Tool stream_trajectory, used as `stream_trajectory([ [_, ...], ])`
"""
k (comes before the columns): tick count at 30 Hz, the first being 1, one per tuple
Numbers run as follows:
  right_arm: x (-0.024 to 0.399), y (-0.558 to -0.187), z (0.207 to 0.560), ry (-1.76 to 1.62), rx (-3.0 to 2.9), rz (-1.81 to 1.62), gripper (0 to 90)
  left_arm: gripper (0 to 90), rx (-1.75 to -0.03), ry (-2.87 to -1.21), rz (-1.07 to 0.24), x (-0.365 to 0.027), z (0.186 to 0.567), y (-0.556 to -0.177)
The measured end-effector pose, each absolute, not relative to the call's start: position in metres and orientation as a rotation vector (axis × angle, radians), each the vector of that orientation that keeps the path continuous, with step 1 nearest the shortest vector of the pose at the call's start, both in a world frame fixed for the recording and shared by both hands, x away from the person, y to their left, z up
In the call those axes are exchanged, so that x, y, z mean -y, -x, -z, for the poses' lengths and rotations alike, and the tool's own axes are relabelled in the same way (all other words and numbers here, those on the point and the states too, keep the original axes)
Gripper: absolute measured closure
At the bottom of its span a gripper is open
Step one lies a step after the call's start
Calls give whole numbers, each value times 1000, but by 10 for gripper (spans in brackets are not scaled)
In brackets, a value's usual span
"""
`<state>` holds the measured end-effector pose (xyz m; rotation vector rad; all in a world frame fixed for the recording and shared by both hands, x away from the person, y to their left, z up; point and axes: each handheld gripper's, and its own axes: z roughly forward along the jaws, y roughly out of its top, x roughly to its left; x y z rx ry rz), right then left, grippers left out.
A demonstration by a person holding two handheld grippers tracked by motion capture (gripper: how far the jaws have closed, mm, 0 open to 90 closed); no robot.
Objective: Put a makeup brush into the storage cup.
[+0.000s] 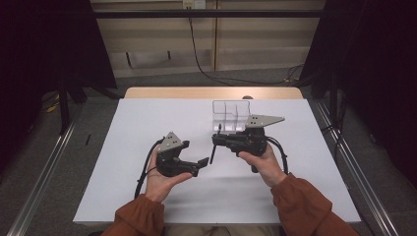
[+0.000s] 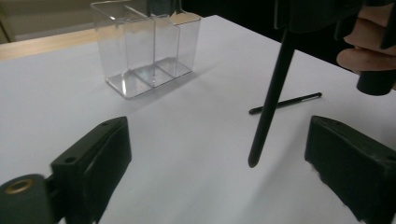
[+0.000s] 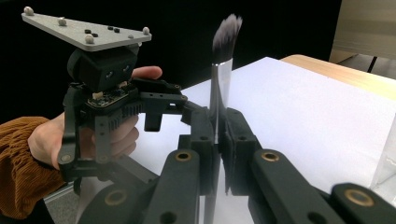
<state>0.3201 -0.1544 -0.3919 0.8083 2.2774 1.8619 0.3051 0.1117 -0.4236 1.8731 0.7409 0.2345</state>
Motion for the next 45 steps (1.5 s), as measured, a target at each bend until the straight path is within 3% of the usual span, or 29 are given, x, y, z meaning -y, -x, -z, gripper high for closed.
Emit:
stream_trajectory([
  [7,160,-321,388,-814,-2258,-1859,839,27,-710,-1896,-224,-119,421,-301],
  [13,165,-321,387,-825,-2245,-1847,839,34,-733,-1895,-334,-131,416,-297],
  [45,194,-321,384,-901,-2207,-1751,839,17,-892,-1752,-518,-219,430,-272],
])
